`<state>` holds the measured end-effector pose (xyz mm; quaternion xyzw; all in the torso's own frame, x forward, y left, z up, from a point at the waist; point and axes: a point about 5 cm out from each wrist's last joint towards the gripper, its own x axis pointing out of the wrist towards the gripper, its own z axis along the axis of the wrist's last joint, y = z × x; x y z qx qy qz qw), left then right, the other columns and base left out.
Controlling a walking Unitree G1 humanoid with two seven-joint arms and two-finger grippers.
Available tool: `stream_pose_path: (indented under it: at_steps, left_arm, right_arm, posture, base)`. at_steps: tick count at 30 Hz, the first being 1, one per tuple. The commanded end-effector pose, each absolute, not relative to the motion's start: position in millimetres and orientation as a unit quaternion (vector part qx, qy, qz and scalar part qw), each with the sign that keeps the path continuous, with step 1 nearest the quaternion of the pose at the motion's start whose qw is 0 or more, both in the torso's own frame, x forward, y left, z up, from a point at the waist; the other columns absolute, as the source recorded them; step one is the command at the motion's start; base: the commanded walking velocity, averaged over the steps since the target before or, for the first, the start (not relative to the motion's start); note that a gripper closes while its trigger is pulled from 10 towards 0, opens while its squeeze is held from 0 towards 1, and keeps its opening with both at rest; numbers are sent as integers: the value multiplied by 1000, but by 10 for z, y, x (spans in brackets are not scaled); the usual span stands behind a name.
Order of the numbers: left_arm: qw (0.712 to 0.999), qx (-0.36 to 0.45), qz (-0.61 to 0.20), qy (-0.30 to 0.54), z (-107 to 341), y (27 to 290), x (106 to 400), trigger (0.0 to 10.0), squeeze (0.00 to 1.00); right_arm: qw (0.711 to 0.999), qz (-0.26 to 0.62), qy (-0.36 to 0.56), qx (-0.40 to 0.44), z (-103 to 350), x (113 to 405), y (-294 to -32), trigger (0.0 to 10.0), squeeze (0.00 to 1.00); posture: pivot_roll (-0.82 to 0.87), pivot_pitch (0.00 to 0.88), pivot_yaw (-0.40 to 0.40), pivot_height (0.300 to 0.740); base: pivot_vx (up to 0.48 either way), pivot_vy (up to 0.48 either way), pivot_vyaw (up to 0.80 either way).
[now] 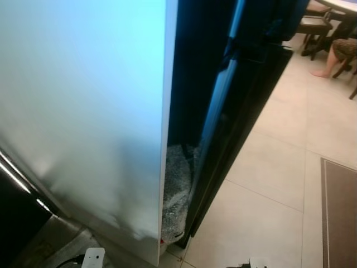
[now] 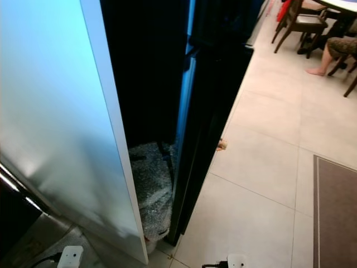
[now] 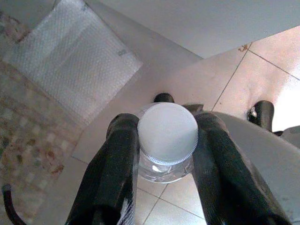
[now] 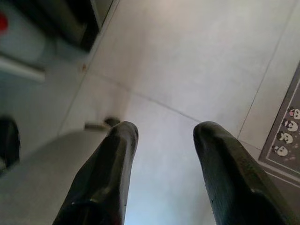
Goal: Restocking fridge
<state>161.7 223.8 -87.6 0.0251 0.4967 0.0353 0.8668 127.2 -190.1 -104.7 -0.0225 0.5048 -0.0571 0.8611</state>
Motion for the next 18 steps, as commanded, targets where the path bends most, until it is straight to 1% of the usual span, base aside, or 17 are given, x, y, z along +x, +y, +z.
stream_pose_path:
  at_steps: [1,6,11,16,18]
  left_arm:
    - [863,27,34,504,-894,2240,1576,10000,0]
    - [862,29,32,505,-895,2244,1571,10000,0]
    - [861,32,28,506,-893,2249,1574,10000,0]
    - [862,36,23,505,-887,2248,1588,10000,0]
    - [862,39,20,505,-883,2244,1599,10000,0]
  right_arm:
    - [875,-103,473,-7,-1020,1270,-1957,10000,0]
    - [899,-157,410,2,-952,1305,-1988,10000,0]
    - [917,-164,365,10,-894,1351,-1986,10000,0]
    - [926,-189,327,25,-845,1373,-1992,10000,0]
    - [931,-186,313,24,-822,1395,-1992,10000,0]
  posture:
    - [24,68,-64,740]
    - [6,69,-61,740]
    - [-25,69,-51,740]
    - [-54,60,-40,740]
    - [-67,54,-37,740]
  base:
    - [0,0,0]
    - [0,0,0]
    - [0,0,0]
    - [0,0,0]
    - [0,0,0]
